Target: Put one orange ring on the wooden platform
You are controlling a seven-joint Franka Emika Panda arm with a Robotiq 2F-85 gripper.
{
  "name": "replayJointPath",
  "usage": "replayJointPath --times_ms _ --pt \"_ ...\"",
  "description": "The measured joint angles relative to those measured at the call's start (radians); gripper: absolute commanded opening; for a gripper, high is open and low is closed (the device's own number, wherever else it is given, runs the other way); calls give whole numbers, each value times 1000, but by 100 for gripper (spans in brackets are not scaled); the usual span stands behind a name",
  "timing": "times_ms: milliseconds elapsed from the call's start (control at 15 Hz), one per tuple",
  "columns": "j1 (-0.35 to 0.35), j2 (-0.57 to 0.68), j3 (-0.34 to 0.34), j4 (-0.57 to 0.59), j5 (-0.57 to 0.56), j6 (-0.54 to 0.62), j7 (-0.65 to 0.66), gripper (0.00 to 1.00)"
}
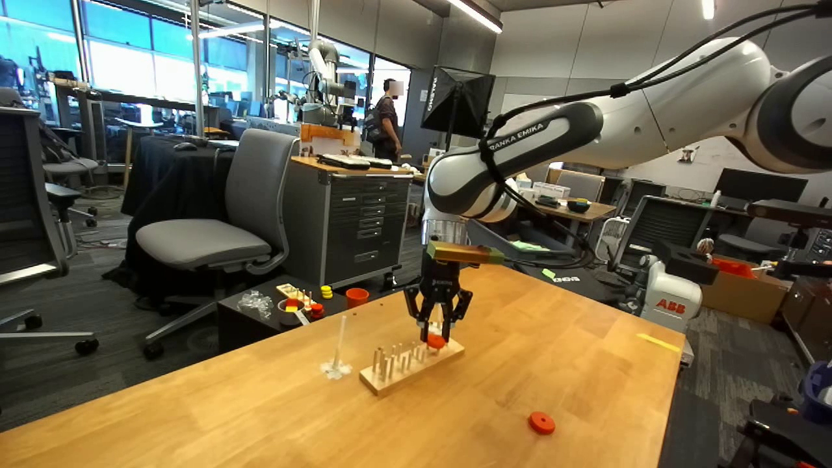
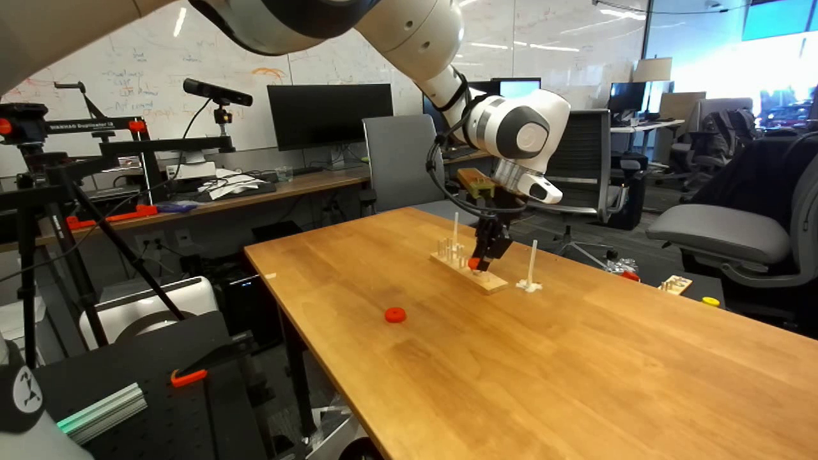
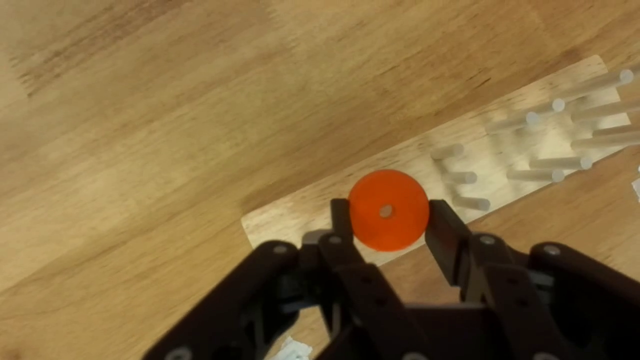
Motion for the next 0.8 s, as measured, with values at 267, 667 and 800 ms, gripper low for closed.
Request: replayJointPath --times_ms 267,667,800 --pt "2 -3 0 -6 0 0 -2 18" --pt "2 -28 0 -54 0 8 -22 18" --pt "2 -41 0 -78 0 15 -34 18"
